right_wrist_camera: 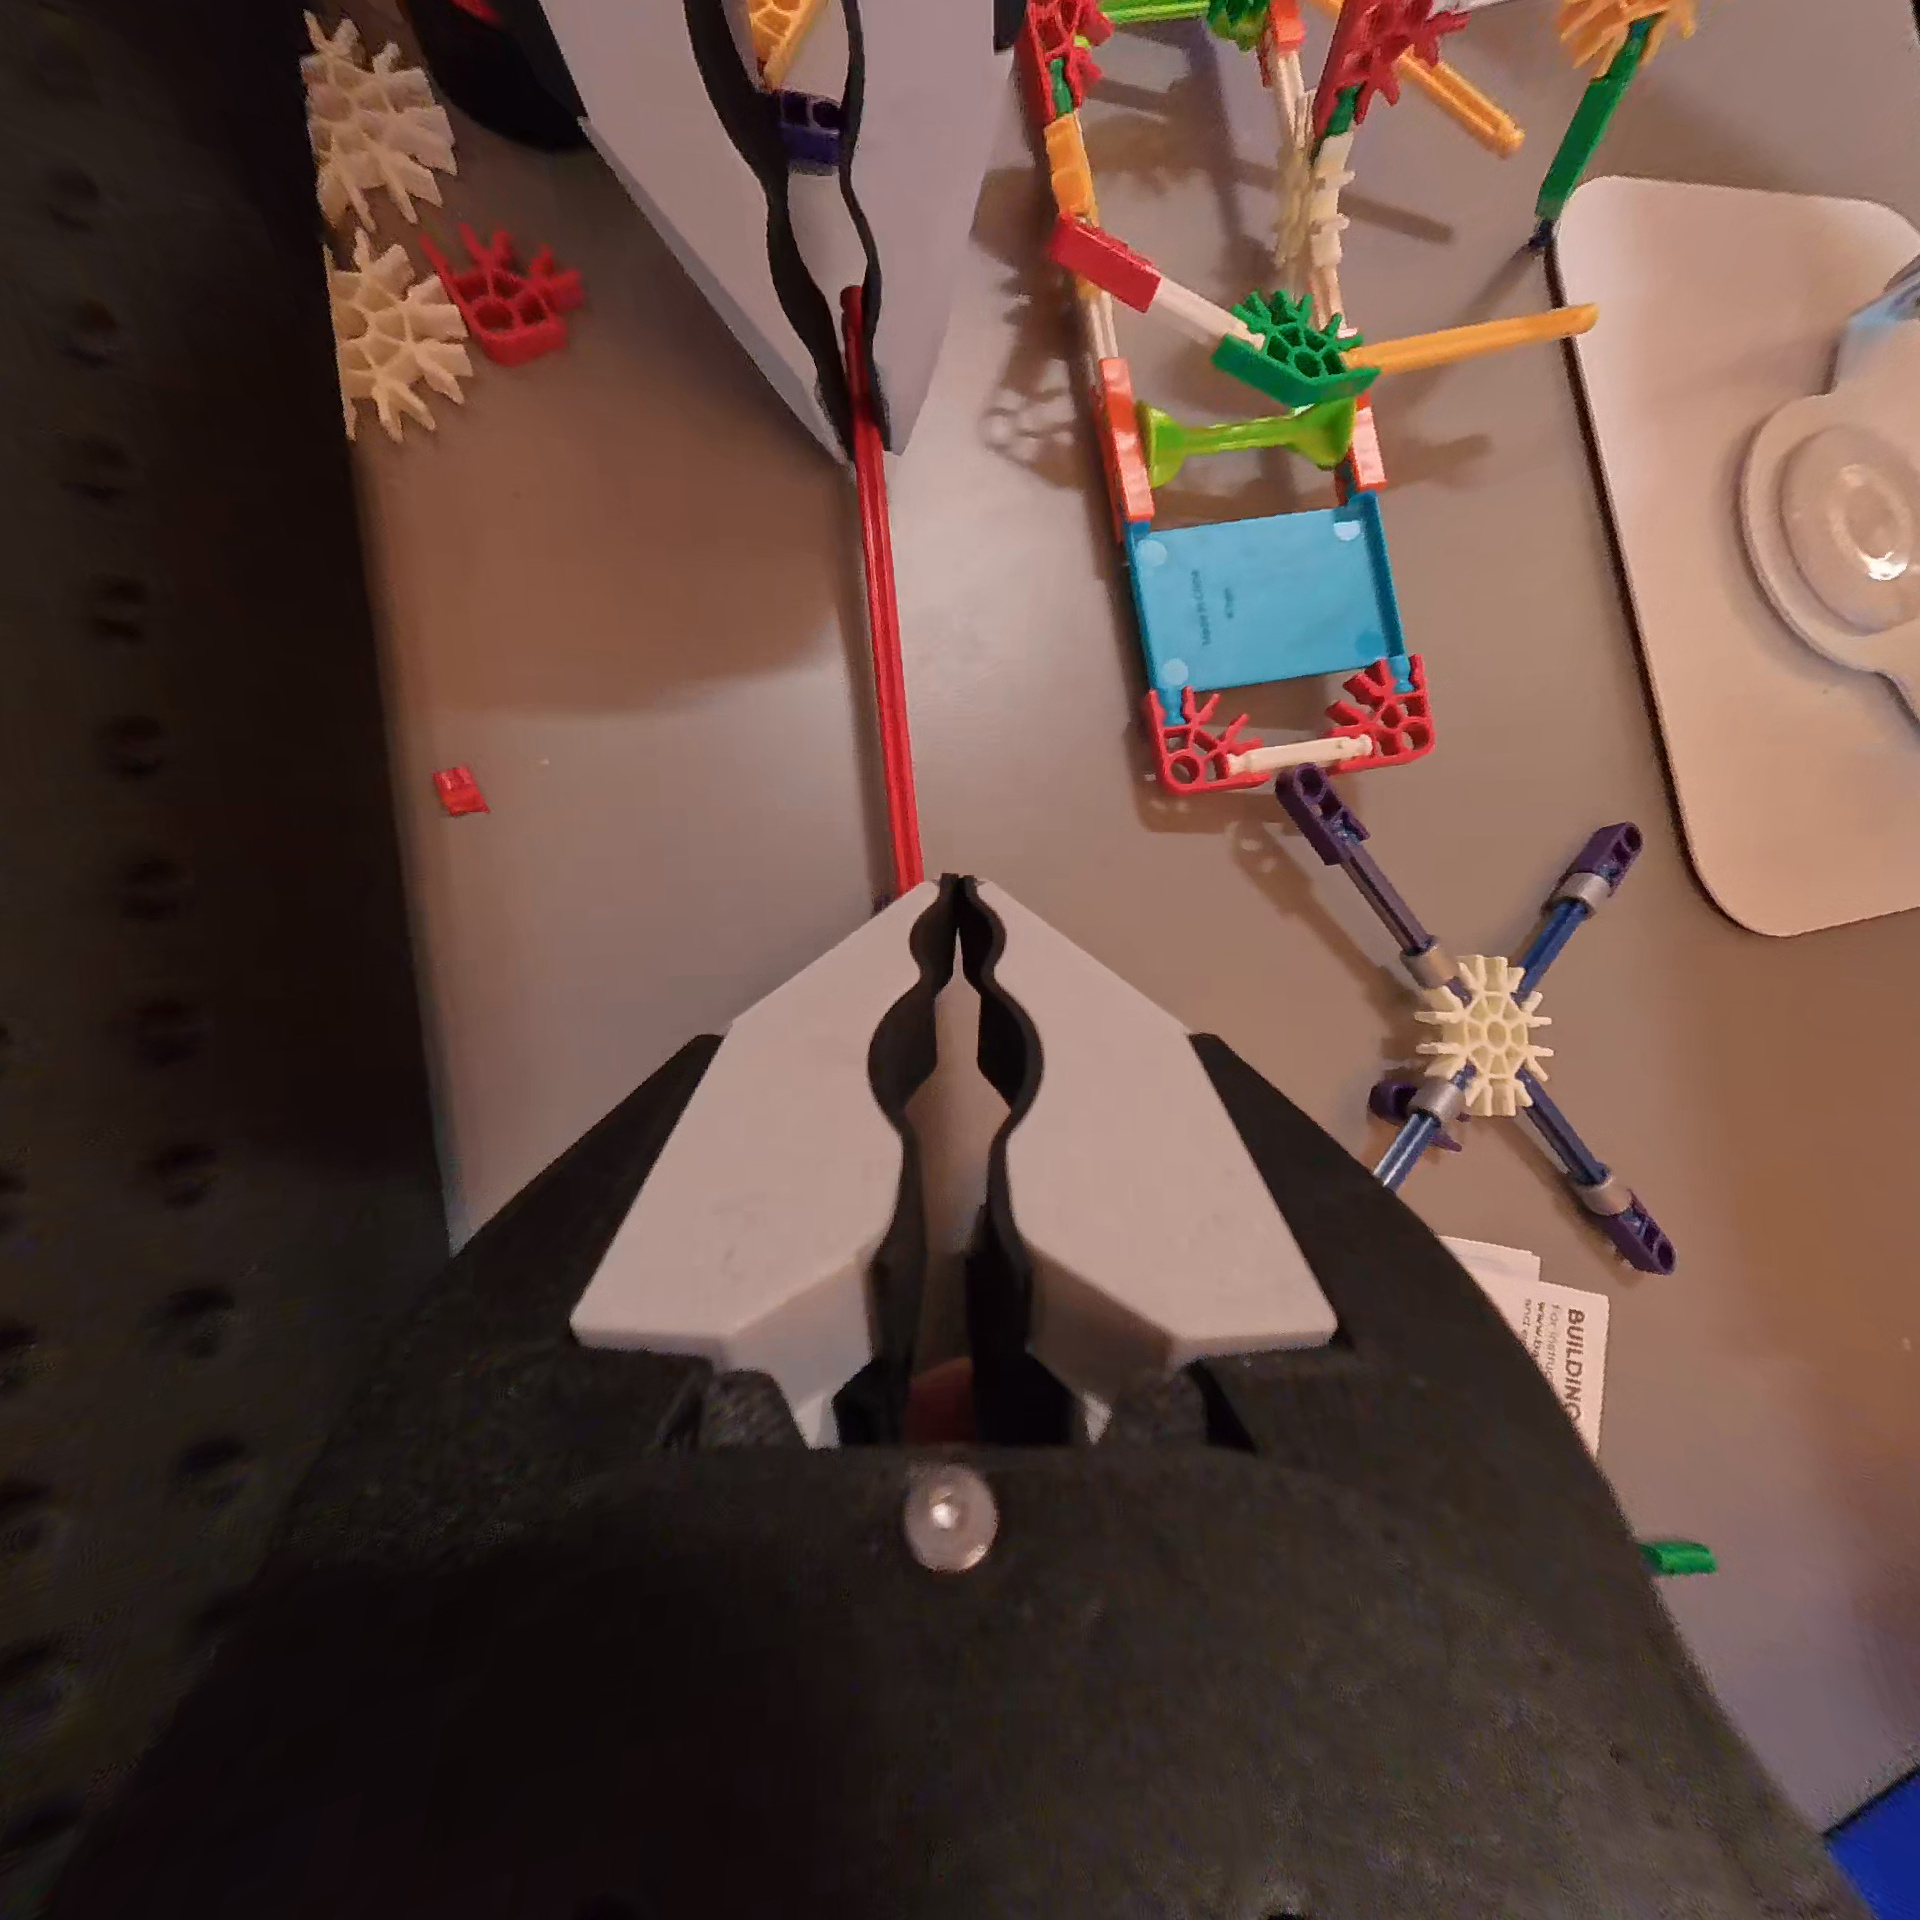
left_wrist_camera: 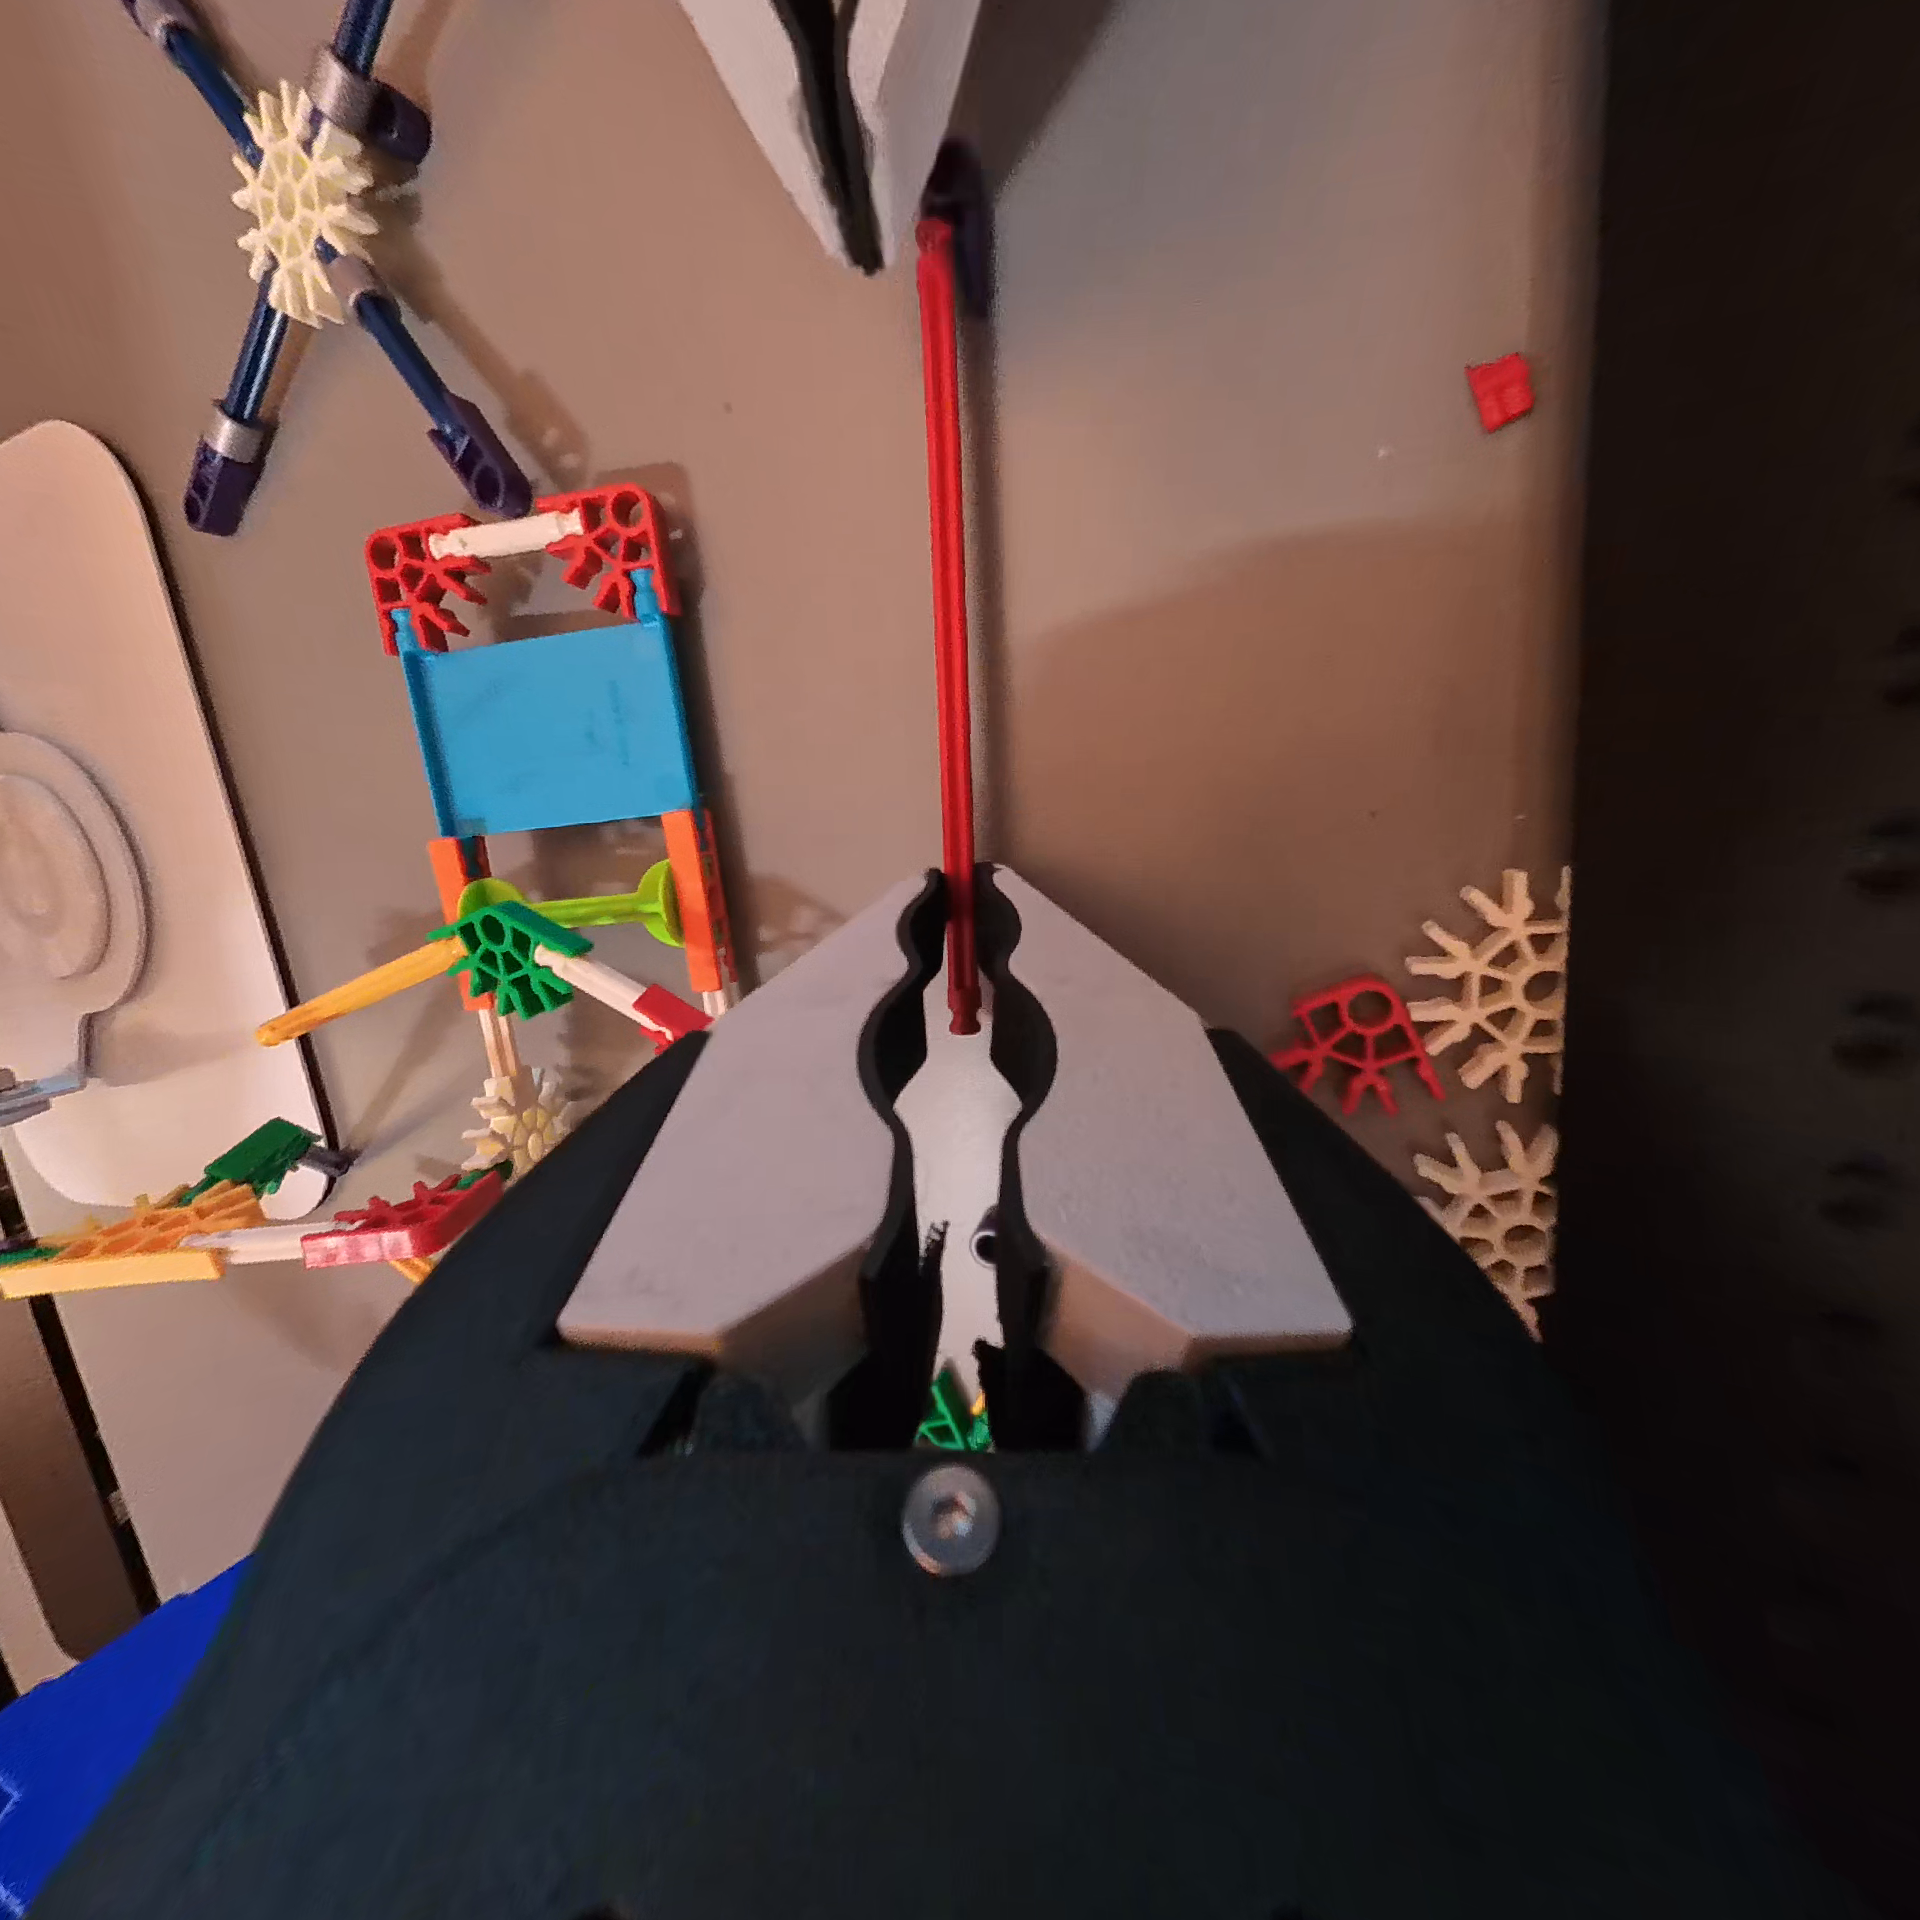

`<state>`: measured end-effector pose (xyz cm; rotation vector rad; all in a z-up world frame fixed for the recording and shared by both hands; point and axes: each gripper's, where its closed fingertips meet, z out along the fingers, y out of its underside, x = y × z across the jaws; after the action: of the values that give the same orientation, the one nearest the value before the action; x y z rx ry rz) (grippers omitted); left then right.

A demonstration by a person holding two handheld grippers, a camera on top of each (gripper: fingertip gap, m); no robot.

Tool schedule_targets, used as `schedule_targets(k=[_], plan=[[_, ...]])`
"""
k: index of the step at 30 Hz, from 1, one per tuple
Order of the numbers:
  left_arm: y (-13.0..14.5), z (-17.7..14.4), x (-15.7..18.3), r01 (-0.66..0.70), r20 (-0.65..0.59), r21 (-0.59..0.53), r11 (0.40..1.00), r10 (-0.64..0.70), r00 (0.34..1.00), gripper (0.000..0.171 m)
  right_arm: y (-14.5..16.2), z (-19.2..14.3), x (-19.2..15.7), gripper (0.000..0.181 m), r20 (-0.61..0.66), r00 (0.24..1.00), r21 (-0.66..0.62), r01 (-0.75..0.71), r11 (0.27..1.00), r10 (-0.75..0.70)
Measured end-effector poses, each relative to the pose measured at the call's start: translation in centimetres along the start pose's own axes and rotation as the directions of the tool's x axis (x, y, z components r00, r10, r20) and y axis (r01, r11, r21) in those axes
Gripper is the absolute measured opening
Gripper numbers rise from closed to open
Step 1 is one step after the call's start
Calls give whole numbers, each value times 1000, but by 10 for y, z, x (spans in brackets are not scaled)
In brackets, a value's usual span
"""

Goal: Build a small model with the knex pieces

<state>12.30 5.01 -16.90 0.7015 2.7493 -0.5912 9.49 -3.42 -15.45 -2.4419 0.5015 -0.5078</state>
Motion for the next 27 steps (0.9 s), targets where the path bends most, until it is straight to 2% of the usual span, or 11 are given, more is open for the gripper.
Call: schedule_targets(k=[12, 15, 20, 21, 24, 27], plan=[[0, 4, 2, 11, -15, -18, 1000, -11, 1000, 2, 8, 3, -9, 0, 42, 999, -35, 11, 999, -9], [-3, 4, 4, 16, -25, -3, 1000, -16, 1000, 3, 12, 9, -18, 0, 91, 996, -79, 26, 997, -19], [-3, 4, 4, 9, -13, -21, 1000, -9, 1000, 3, 12, 9, -17, 0, 93, 995, -121, 33, 992, -22], [-3, 4, 4, 7, -12, -20, 1000, -8, 1000, 3, 11, 8, -15, 0, 85, 996, -116, 20, 993, -10], [-3, 4, 4, 16, -19, -15, 1000, -16, 1000, 2, -7, -9, -16, 0, 116, 992, 2, -45, 999, 44], [-3, 4, 4, 8, -23, -18, 1000, -9, 1000, 3, -1, -10, -16, 0, 102, 994, -33, -25, 999, 28]])
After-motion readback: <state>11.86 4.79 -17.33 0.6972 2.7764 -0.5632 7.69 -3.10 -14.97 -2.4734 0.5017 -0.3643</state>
